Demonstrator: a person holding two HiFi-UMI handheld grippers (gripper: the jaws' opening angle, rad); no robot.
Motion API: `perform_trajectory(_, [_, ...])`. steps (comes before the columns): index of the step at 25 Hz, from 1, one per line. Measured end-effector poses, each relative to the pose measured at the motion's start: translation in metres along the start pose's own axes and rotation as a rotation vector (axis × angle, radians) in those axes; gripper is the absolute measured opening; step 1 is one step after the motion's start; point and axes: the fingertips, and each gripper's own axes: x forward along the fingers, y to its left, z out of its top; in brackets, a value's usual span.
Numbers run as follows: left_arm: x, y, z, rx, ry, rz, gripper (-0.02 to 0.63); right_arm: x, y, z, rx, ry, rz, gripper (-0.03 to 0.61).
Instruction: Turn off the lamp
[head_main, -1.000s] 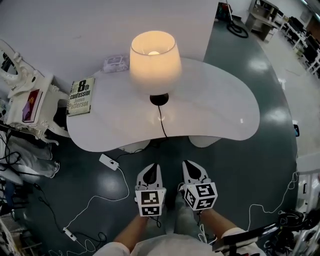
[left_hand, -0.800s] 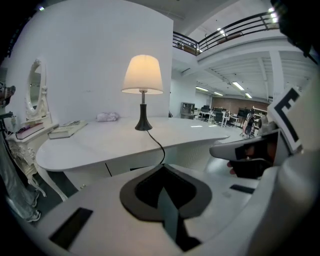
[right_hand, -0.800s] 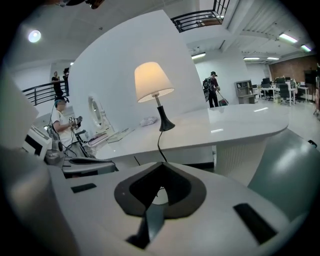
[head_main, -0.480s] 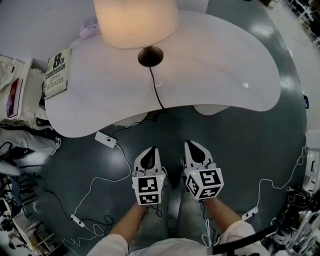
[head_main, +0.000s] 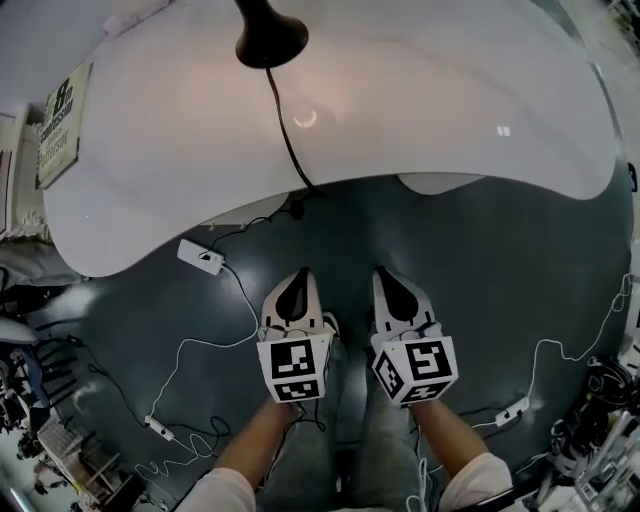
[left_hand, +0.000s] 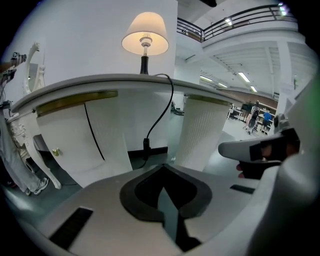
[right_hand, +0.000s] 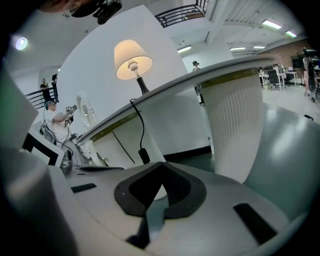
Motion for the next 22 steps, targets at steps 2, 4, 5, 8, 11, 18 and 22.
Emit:
perform_trajectory(2, [0.013, 0.003, -0.012, 0.000, 0.002, 0.018, -0.003, 0.007, -0.007, -0.009, 0.020, -0.008, -0.006, 0.000])
perform_trajectory(4, [0.025, 0.007, -0.020, -0.006, 0.000, 0.037, -0.003, 0.014, -0.013, -0.016, 0.038, -0.011, -0.013, 0.000])
perform_trajectory(5, [0.029, 0.010, -0.022, -0.010, -0.004, 0.049, -0.003, 0.016, -0.015, -0.019, 0.045, -0.010, -0.015, 0.000])
perform_trajectory(8, [0.039, 0.021, -0.020, -0.019, -0.027, 0.094, -0.003, 0.022, -0.017, -0.024, 0.053, -0.003, -0.014, 0.000])
perform_trajectory(11, [0.045, 0.028, -0.012, -0.032, -0.064, 0.117, -0.003, 0.023, -0.016, -0.024, 0.045, 0.002, -0.006, 0.000])
perform_trajectory(18, [0.057, 0.036, 0.004, -0.029, -0.114, 0.136, 0.030, 0.025, -0.018, -0.016, 0.047, -0.013, -0.008, 0.000])
perform_trajectory(22, [0.063, 0.041, 0.008, 0.020, -0.134, 0.149, 0.141, 0.026, -0.020, -0.016, 0.051, -0.017, -0.008, 0.000])
